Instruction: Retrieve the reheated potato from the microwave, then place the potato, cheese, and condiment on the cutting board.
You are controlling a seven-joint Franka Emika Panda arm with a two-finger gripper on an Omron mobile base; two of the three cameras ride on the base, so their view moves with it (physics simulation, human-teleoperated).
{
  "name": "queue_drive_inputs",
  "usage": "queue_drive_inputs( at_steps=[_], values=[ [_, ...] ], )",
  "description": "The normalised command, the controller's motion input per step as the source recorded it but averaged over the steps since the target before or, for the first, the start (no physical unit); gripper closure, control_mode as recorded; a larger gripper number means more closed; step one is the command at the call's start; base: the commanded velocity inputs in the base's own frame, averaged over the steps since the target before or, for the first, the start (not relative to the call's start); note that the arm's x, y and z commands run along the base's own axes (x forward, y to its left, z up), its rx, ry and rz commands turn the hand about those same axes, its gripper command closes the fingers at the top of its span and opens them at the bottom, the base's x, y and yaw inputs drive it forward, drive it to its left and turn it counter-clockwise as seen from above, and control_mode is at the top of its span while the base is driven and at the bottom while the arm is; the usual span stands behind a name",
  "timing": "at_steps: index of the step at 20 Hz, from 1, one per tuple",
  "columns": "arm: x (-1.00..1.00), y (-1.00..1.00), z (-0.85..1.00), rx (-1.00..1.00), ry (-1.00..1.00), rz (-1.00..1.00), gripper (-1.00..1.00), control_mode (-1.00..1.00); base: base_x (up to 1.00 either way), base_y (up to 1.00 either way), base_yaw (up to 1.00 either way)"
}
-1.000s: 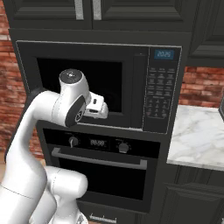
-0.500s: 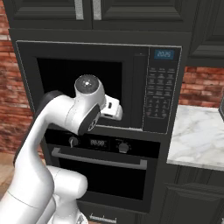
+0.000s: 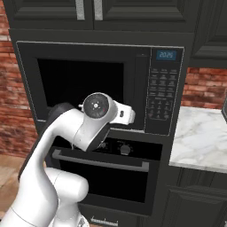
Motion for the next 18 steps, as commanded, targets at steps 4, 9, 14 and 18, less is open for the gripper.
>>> queue_drive_inputs(
  at_steps=[4, 9, 14, 18],
  values=[
    [0.01, -0.34, 0.29, 0.0, 0.04, -0.11, -1.0, -1.0, 0.0, 0.0, 0.0],
    [0.0, -0.44, 0.15, 0.0, 0.0, -0.04, -1.0, -1.0, 0.0, 0.0, 0.0],
    [0.13, -0.38, 0.05, 0.0, 0.0, 0.0, -1.0, -1.0, 0.0, 0.0, 0.0],
    [0.35, -0.03, 0.14, 0.0, 0.0, 0.0, -1.0, -1.0, 0.0, 0.0, 0.0]
  ],
)
